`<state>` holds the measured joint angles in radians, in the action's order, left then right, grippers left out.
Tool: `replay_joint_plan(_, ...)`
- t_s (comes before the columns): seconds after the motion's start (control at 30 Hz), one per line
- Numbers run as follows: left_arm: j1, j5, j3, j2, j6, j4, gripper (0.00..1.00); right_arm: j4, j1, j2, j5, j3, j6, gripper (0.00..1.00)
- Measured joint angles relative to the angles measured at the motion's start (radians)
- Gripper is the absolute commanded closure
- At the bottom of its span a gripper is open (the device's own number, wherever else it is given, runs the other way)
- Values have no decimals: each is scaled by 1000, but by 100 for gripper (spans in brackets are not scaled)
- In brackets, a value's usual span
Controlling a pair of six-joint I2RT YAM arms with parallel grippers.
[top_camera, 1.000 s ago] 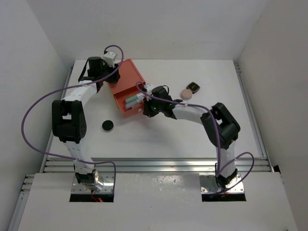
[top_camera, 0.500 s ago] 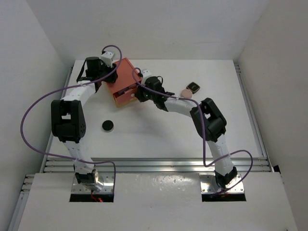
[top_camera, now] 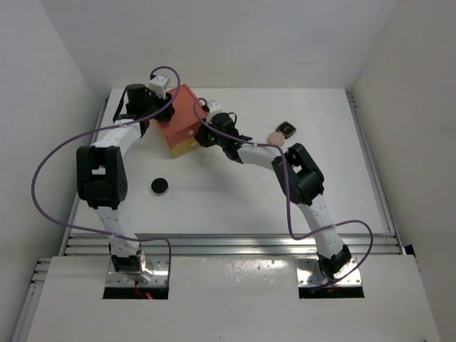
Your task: Organize the makeup
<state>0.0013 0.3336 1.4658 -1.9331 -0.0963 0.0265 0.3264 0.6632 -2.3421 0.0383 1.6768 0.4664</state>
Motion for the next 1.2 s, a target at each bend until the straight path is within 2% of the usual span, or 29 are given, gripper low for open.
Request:
replay_joint_plan(0.17, 1, 16, 9, -7, 0, -4, 51, 11, 0, 33, 0, -121, -8, 52)
replay_joint_plan(0.4, 0, 23, 16, -14, 0, -1, 51, 9, 0, -11, 10, -50, -21, 42)
replay_joint_plan(0.7, 0, 30, 32, -27, 0, 1, 51, 14, 0, -69, 14, -16, -14, 42)
replay_joint_plan(0.93, 0, 40, 44, -38, -2, -1, 51, 16, 3, -142, 12, 60, -10, 47)
replay_joint_plan(1.13, 1, 45, 57, -49, -4, 2, 51, 26, 8, -145, 10, 65, -2, 49)
replay_joint_plan(1.2, 1, 45, 58, -50, -4, 4, 51, 31, 8, -145, 10, 65, -2, 53)
